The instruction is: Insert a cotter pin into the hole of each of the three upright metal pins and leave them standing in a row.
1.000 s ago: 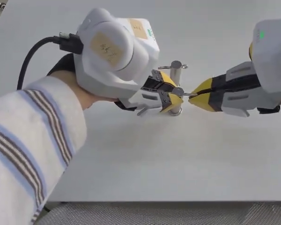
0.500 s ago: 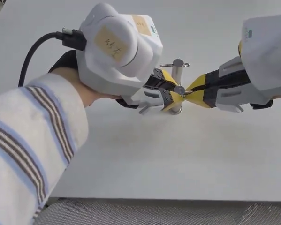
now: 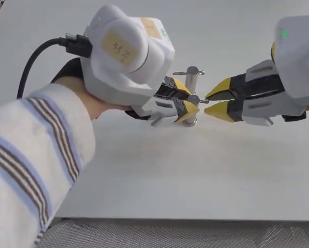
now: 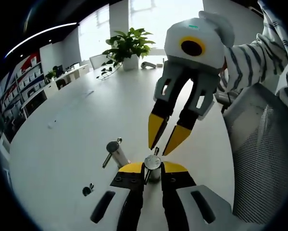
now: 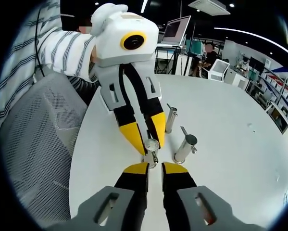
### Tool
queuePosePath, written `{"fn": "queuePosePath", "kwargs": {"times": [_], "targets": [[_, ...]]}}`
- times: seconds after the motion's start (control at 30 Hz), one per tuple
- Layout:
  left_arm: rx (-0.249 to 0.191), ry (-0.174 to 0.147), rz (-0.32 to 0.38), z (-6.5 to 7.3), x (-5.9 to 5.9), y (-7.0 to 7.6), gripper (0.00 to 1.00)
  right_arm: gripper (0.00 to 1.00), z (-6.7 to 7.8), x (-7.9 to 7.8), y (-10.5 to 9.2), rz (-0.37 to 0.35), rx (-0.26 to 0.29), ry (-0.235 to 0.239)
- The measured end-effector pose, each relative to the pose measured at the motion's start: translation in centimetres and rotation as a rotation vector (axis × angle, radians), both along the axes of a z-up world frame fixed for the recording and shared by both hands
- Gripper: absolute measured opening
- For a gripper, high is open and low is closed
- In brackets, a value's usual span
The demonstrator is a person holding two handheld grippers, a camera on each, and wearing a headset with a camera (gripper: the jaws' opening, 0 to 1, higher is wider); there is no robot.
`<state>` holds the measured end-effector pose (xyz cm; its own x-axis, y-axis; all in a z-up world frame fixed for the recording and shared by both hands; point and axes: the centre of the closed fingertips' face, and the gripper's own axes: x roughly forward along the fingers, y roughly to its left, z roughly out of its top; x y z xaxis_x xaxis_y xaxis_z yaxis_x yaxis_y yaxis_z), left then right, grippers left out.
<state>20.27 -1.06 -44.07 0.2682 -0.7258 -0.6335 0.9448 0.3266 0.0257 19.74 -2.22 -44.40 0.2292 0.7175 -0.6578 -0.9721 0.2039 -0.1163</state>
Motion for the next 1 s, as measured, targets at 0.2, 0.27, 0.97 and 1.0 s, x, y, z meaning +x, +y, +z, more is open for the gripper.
{"fn": "queuePosePath", "kwargs": {"times": [0.2,0.27,0.97,1.0], "targets": [[0.000,0.005,0.013,0.0,0.0,0.0,0.10,0.00,0.3,0.2,0.2,0.015,0.015,-0.011],[0.000,0.005,0.014,0.0,0.0,0.0,0.10,0.00,0.2,0.3,0.2,0.016,0.012,-0.021],[-0.103,0.014,0.073,0.7,-0.3,0.5,0.33,0.17,0.7,0.0,0.9,0.030,0.017,-0.009],[-0.138,0.031,0.084,1.0,-0.6,0.6,0.37,0.18,0.8,0.0,1.0,0.021,0.027,-0.004]]}}
